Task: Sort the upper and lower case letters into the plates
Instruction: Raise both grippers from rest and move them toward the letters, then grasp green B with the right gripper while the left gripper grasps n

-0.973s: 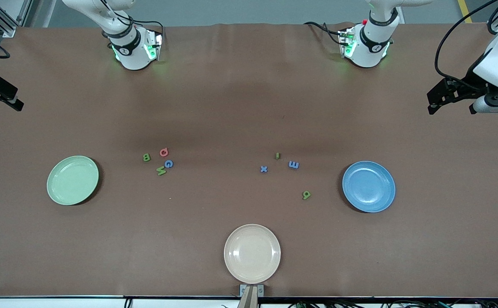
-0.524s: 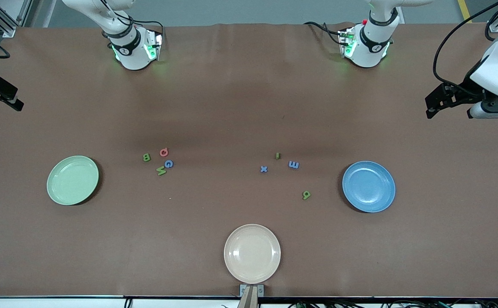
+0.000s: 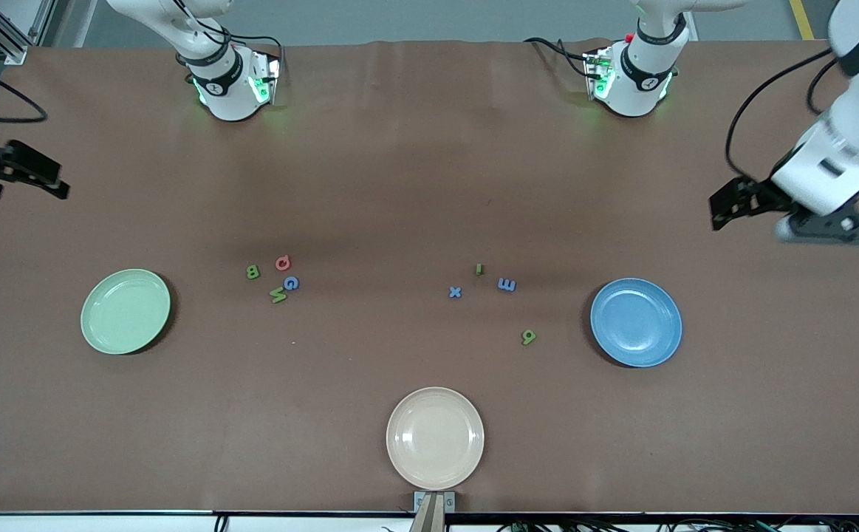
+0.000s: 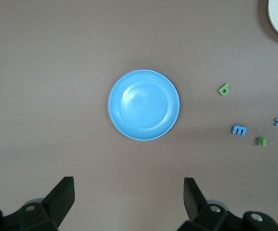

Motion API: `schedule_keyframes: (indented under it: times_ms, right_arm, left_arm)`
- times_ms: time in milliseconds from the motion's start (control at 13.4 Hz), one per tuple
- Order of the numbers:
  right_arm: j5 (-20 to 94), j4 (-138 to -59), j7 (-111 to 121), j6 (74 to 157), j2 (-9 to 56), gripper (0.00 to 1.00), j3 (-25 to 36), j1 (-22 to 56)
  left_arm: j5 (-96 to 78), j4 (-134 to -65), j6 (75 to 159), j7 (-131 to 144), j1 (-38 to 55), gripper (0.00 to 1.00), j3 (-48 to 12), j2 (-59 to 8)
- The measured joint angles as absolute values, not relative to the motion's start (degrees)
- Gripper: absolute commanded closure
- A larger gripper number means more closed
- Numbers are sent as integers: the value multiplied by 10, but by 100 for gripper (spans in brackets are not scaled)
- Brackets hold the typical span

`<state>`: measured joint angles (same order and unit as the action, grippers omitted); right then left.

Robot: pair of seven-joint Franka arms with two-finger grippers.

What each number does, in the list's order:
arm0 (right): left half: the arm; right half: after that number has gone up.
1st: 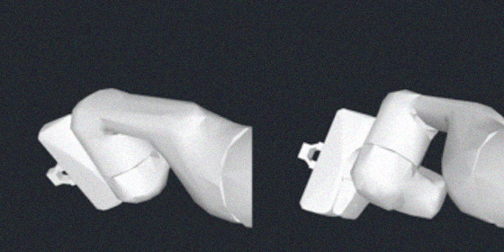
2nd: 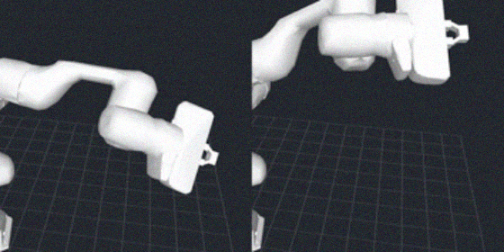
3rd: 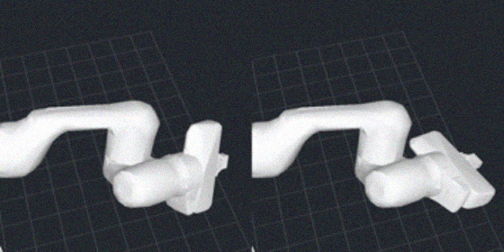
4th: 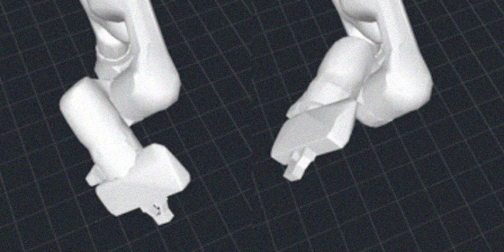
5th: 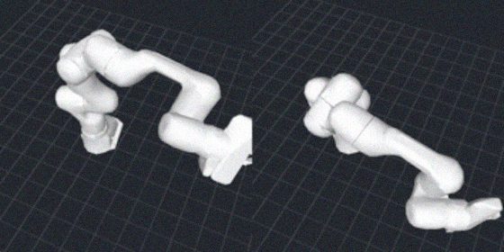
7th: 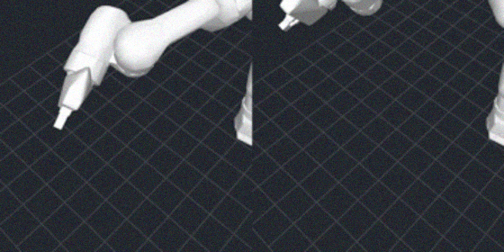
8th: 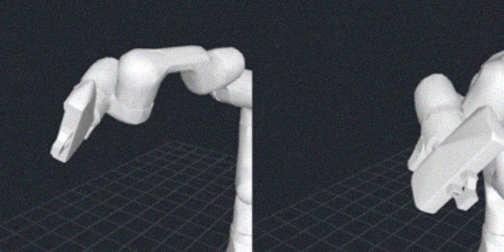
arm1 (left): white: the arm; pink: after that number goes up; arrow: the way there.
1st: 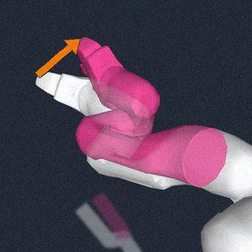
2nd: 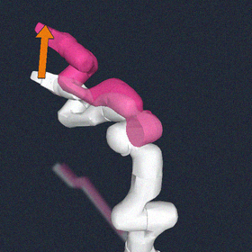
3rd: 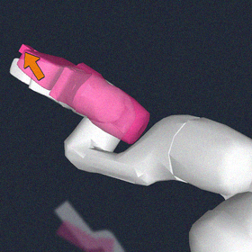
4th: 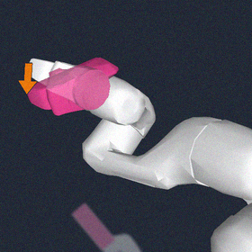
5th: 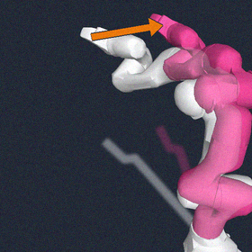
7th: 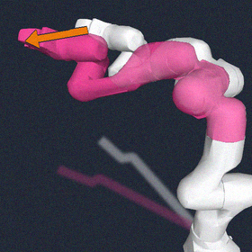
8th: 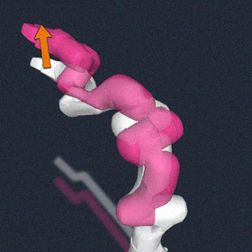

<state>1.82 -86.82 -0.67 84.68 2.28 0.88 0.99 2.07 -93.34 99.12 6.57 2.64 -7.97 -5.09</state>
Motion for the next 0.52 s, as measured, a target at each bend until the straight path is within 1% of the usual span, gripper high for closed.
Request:
schedule_keyframes:
  times_ms: [225, 524]
  right_arm:
    - [18, -960, -5, 912, 34, 0, 7, 41]
    - [18, -1088, 81, 1020, 36, 0, 5, 76]
  left_arm:
    - [20, -946, 1028, 155, 49, 0, -97, -101]
    - [20, -960, 1039, 280, 110, 0, -107, -146]
